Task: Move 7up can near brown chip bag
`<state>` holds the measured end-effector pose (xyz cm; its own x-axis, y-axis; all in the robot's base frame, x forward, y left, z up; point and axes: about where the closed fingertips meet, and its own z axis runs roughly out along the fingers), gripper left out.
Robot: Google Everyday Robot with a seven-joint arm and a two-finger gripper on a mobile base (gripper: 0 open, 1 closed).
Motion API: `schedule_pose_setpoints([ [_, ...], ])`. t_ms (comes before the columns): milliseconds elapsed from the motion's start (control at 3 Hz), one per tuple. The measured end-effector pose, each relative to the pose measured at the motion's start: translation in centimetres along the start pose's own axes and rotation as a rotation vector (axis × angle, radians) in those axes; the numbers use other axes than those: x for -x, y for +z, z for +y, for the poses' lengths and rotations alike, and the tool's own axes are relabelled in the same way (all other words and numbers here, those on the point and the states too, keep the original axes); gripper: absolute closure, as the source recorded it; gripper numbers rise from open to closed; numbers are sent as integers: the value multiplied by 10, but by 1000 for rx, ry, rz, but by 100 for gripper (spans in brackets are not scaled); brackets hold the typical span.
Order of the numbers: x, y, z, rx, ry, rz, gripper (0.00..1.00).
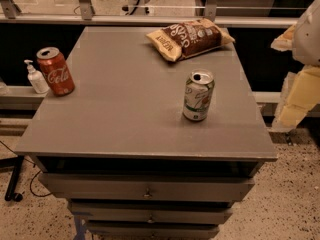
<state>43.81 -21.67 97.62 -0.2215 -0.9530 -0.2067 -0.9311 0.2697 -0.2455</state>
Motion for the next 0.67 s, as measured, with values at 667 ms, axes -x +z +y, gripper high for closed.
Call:
schedule_pose_setpoints([
  [667,2,3,-2,-1,7,-33,0],
])
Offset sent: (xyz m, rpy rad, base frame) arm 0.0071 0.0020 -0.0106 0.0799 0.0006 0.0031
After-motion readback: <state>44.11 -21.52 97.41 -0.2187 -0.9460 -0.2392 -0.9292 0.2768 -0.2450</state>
